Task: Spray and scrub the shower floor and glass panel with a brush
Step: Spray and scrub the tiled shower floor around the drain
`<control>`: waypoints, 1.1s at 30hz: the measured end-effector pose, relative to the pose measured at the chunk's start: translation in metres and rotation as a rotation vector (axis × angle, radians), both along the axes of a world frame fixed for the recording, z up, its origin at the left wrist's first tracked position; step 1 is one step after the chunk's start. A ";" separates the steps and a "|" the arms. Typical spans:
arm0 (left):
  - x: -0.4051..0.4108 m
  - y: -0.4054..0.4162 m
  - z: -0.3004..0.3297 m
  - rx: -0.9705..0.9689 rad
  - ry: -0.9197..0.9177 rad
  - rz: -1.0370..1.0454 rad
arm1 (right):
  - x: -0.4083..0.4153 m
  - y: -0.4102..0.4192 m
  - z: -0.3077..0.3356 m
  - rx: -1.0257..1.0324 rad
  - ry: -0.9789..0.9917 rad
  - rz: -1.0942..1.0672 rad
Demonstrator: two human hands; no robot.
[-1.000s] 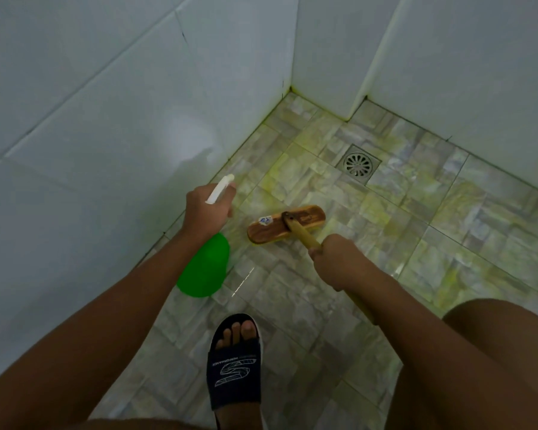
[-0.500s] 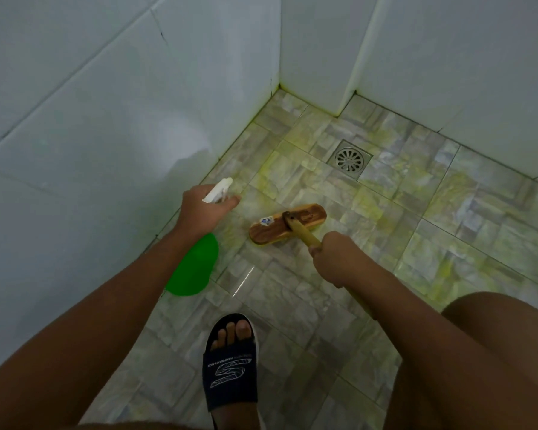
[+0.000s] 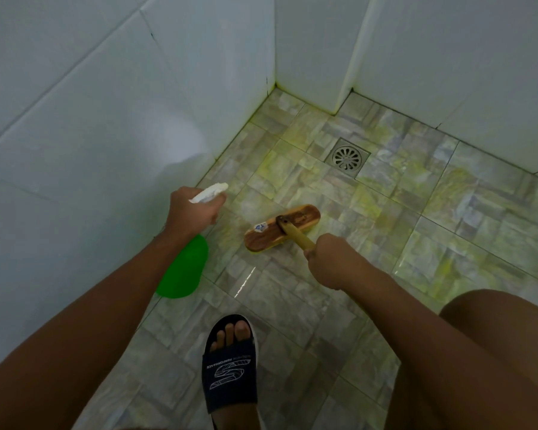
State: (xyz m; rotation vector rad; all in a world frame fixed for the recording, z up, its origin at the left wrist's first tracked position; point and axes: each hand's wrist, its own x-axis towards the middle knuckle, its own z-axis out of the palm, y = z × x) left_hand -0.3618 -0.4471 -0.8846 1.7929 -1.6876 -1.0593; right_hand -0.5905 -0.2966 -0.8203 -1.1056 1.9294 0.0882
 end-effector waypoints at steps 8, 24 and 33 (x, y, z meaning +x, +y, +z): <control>0.028 -0.001 0.006 -0.045 0.022 0.114 | 0.017 0.026 -0.009 0.030 0.064 0.129; 0.047 0.009 0.003 0.023 0.208 0.141 | 0.021 -0.148 -0.038 0.008 0.184 0.237; 0.083 0.012 -0.008 0.102 0.055 0.077 | 0.028 0.011 -0.037 0.082 0.179 0.219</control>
